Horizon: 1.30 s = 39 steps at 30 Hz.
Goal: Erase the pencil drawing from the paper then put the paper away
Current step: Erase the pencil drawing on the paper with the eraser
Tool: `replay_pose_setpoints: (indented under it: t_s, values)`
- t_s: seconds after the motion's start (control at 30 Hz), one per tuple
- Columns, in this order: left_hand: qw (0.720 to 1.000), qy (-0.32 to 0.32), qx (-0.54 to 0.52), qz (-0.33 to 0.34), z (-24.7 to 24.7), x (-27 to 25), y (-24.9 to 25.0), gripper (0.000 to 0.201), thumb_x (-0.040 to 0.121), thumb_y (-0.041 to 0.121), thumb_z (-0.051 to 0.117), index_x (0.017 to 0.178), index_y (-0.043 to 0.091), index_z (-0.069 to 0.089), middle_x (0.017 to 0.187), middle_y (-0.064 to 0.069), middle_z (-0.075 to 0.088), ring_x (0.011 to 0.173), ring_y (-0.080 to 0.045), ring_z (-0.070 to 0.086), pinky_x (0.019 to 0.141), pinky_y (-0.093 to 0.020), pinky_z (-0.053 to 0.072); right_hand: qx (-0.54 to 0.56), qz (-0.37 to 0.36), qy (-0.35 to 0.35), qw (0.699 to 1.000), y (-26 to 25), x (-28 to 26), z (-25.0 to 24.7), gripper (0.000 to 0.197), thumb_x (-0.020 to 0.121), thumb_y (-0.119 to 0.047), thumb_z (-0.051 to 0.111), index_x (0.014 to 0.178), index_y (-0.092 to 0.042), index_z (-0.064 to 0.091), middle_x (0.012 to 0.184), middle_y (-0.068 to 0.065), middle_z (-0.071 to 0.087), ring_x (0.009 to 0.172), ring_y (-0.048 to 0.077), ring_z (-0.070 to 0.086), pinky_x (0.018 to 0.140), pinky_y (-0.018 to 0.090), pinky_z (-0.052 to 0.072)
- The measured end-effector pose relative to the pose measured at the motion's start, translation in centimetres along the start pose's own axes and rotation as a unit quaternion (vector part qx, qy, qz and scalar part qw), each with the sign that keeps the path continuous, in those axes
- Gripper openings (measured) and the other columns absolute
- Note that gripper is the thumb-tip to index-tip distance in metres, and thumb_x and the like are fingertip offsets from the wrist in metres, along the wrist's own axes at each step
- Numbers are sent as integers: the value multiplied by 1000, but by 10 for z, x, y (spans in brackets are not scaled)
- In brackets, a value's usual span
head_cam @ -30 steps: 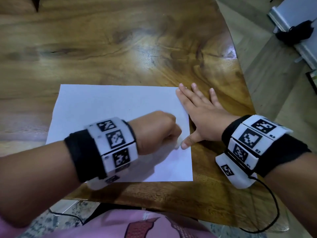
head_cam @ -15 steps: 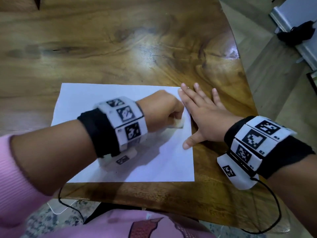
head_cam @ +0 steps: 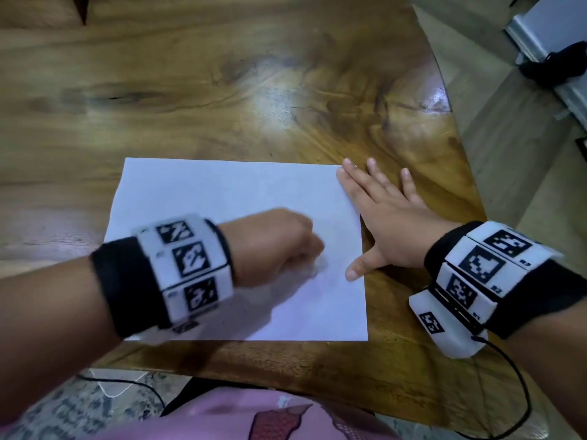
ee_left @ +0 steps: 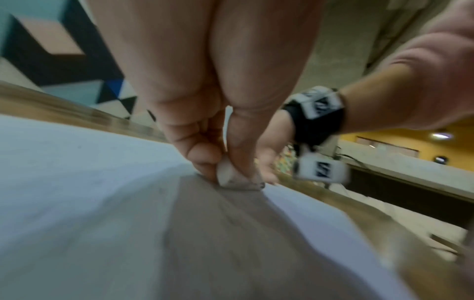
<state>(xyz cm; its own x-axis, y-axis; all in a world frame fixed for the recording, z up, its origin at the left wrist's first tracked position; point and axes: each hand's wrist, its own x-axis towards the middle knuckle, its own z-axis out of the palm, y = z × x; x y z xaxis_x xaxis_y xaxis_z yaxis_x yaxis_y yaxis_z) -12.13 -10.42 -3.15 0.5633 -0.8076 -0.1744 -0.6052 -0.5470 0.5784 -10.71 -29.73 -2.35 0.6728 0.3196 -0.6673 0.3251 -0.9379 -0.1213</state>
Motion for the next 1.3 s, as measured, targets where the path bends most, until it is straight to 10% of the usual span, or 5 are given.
replay_pose_setpoints:
  t_s: [0.37, 0.5, 0.7, 1.0, 1.3]
  values:
    - [996, 27, -16, -78, -10, 12, -6, 24, 80, 30, 53, 75, 9, 63, 79, -13, 64, 76, -29, 57, 69, -31, 37, 2, 0, -5, 1000, -1, -1, -1, 144, 53, -69, 72, 140, -23, -33, 146, -12, -42, 133, 14, -39, 111, 52, -20]
    - [988, -97, -70, -100, 9, -31, 5, 11, 82, 13, 56, 82, 15, 66, 85, 3, 60, 75, -13, 54, 64, -17, 38, 2, 0, -4, 1000, -1, -1, 0, 144, 53, -69, 71, 139, -23, -34, 145, -12, -42, 133, 14, -40, 111, 51, -21]
    - [993, 59, -3, -103, -14, -5, -14, 8, 75, 19, 64, 72, 11, 64, 74, -6, 61, 70, -24, 55, 66, -29, 43, -3, 1, 0, 1000, -2, 0, 0, 143, 54, -69, 71, 140, -22, -33, 146, -12, -41, 132, 13, -40, 111, 51, -20]
    - [995, -15, -50, -90, -1, -38, -11, 7, 75, 7, 66, 78, 12, 69, 84, -3, 65, 72, -10, 52, 65, -16, 40, -12, 3, 1, 1000, -3, -1, -2, 143, 54, -70, 71, 140, -21, -33, 146, -10, -41, 132, 13, -41, 111, 50, -21]
    - [992, -20, -27, -119, -4, -37, -8, 6, 75, 11, 65, 78, 16, 68, 81, 1, 62, 72, -14, 55, 62, -15, 39, -15, -75, 27, 997, -14, -8, 3, 127, 68, -57, 70, 145, -20, -24, 150, -10, -34, 137, 5, -30, 111, 27, -19]
